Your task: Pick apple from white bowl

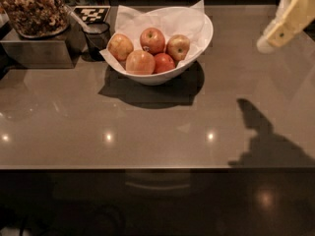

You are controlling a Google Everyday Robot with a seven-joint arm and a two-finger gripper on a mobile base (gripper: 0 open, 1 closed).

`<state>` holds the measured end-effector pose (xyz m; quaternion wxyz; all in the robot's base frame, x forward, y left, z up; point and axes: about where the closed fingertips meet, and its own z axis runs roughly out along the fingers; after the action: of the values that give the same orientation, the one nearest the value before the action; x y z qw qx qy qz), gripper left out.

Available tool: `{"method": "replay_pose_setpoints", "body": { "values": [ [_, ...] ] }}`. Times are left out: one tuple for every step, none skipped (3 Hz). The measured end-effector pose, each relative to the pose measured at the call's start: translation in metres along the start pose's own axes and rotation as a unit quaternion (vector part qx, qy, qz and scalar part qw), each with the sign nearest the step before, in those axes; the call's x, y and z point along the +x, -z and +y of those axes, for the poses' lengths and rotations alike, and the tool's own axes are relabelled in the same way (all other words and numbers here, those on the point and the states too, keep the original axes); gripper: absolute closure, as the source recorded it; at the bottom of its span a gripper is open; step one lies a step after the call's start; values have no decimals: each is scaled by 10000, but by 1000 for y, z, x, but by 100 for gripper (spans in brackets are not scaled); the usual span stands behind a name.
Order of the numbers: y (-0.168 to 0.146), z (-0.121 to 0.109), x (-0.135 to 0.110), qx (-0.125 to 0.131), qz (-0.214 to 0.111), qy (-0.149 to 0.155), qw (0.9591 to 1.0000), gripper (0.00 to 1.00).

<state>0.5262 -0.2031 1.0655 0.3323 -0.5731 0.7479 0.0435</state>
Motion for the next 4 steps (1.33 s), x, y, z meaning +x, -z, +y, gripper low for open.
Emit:
{"method": "replay_pose_setpoints", "body": {
  "values": [
    [-6,-26,-31,-124,-442,91,9989,0],
    [-24,-40,-61,-269,-584,318,9974,0],
    [-24,-44,-67,-202,-646,344,9971,0],
    [-27,-45,-61,-194,-668,193,9974,0]
  ]
}}
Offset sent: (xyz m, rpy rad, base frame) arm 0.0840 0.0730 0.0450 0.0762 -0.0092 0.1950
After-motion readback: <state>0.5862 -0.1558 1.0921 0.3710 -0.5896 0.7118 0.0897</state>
